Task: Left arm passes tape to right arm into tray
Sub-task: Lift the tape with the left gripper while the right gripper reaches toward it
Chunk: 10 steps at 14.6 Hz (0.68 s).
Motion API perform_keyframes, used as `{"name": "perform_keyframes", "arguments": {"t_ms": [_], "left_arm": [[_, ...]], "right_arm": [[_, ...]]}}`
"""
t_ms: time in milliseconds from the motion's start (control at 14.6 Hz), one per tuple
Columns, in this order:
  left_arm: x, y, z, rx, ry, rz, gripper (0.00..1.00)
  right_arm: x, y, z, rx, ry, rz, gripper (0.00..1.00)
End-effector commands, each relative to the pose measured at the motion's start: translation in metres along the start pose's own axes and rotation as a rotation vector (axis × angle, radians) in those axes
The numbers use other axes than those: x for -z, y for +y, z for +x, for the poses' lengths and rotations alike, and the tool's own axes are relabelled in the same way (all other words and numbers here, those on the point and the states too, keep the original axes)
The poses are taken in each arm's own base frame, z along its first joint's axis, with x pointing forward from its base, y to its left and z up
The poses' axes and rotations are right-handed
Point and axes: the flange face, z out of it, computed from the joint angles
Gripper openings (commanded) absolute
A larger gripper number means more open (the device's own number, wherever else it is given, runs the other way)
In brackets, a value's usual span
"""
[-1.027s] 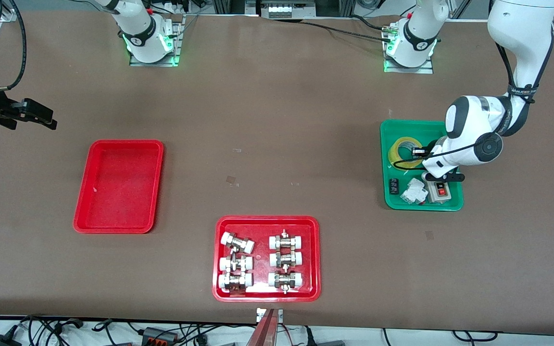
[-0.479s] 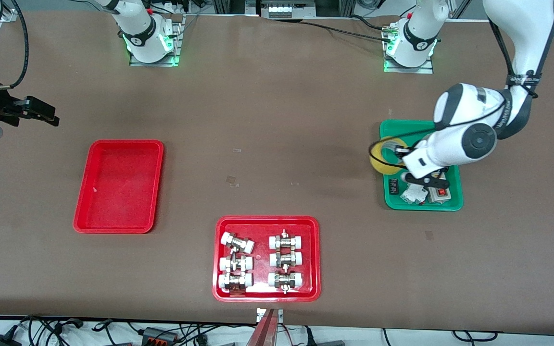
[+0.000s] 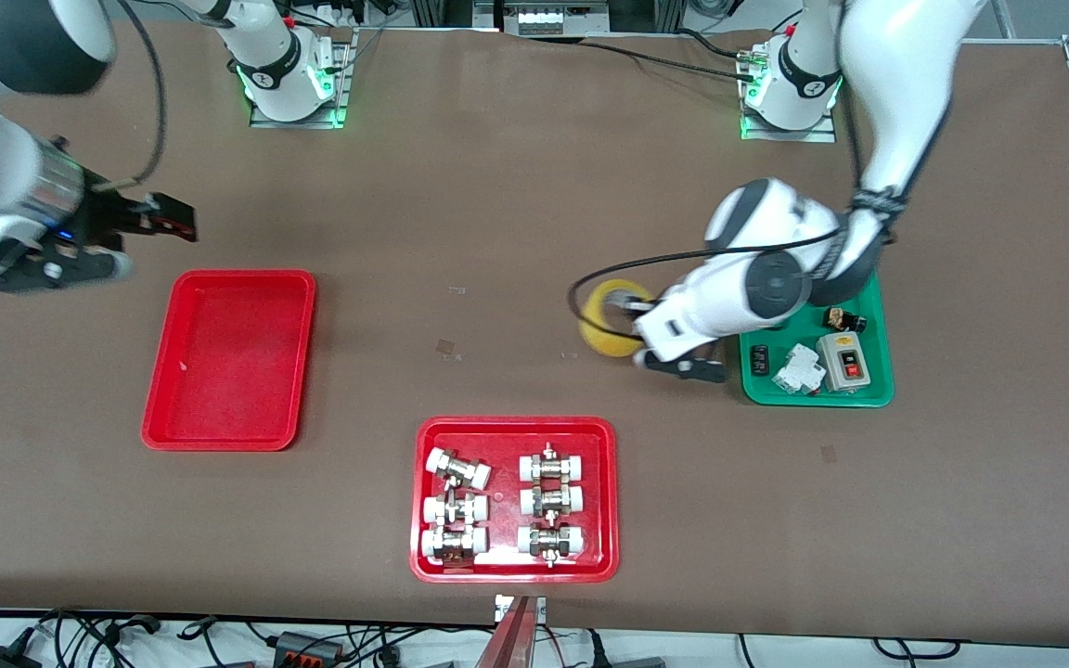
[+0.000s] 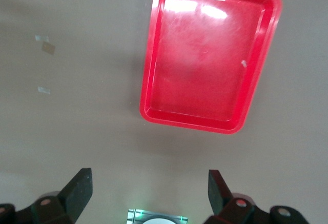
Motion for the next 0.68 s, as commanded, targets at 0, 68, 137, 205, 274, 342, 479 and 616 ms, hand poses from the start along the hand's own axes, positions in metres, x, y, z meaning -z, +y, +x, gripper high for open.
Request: {"name": "perform_keyframes", "arguments": {"t_ms": [0, 68, 137, 205, 274, 342, 479, 616], "left_arm": [[-0.015, 0.048, 0.022, -0.019, 0.127, -0.167, 0.00], [-0.024, 0.064, 0.022, -0.035, 0.187, -0.207, 0.00], [-0.030, 0.071, 0.023, -0.013, 0.220, -0.254, 0.00], [-0.038, 0.083, 0.020, 0.000, 0.235, -0.298, 0.00], [-0.041, 0.095, 0.022, -0.005, 0.261, -0.324, 0.00], [-0.045, 0.106, 0.023, -0.015, 0.264, -0.338, 0.00], [-0.050, 0.118, 0.023, -0.024, 0.264, -0.352, 0.00], [-0.055, 0.134, 0.015, -0.046, 0.258, -0.356, 0.00]], "right_arm": [[-0.026, 0.013, 0.026, -0.002, -0.049, 0.027, 1.00], [-0.027, 0.005, 0.030, 0.021, -0.046, 0.049, 1.00], [-0.033, -0.007, 0.034, 0.037, -0.052, 0.083, 1.00], [-0.043, -0.025, 0.042, 0.062, -0.056, 0.133, 1.00], [-0.052, -0.039, 0.052, 0.064, -0.040, 0.211, 1.00], [-0.065, -0.045, 0.063, 0.064, -0.032, 0.266, 1.00], [-0.076, -0.057, 0.073, 0.073, -0.017, 0.280, 1.00], [-0.085, -0.081, 0.080, 0.095, -0.006, 0.298, 1.00]]}}
